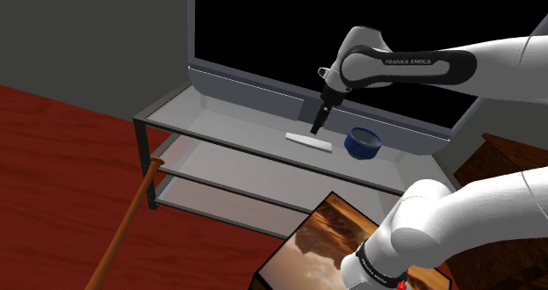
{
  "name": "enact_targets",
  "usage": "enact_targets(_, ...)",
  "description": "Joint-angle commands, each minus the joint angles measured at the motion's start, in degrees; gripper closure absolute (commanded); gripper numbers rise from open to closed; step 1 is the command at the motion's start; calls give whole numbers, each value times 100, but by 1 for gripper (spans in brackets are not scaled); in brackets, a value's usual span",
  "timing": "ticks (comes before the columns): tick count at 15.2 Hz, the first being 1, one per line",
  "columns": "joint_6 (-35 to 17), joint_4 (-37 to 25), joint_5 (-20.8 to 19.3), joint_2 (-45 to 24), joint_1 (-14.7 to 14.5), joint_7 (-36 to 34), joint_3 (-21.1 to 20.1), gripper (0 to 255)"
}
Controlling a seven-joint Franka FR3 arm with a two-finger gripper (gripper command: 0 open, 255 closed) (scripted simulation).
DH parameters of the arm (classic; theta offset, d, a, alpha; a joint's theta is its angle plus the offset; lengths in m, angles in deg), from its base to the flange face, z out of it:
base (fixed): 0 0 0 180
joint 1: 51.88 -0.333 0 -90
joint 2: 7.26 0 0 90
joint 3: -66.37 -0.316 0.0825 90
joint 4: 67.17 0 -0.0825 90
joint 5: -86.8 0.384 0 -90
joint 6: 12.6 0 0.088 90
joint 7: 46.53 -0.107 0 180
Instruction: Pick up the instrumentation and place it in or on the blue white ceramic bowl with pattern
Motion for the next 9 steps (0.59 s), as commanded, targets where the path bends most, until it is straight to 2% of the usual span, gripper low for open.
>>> enact_targets(1,-236,-37,-78,-331,-19,375,201,0)
enact_targets(5,-716,-235,-130,-1126,-78,1151,619,0)
enact_targets(9,-1164,-560,0,-2026,-149,1981,987,0)
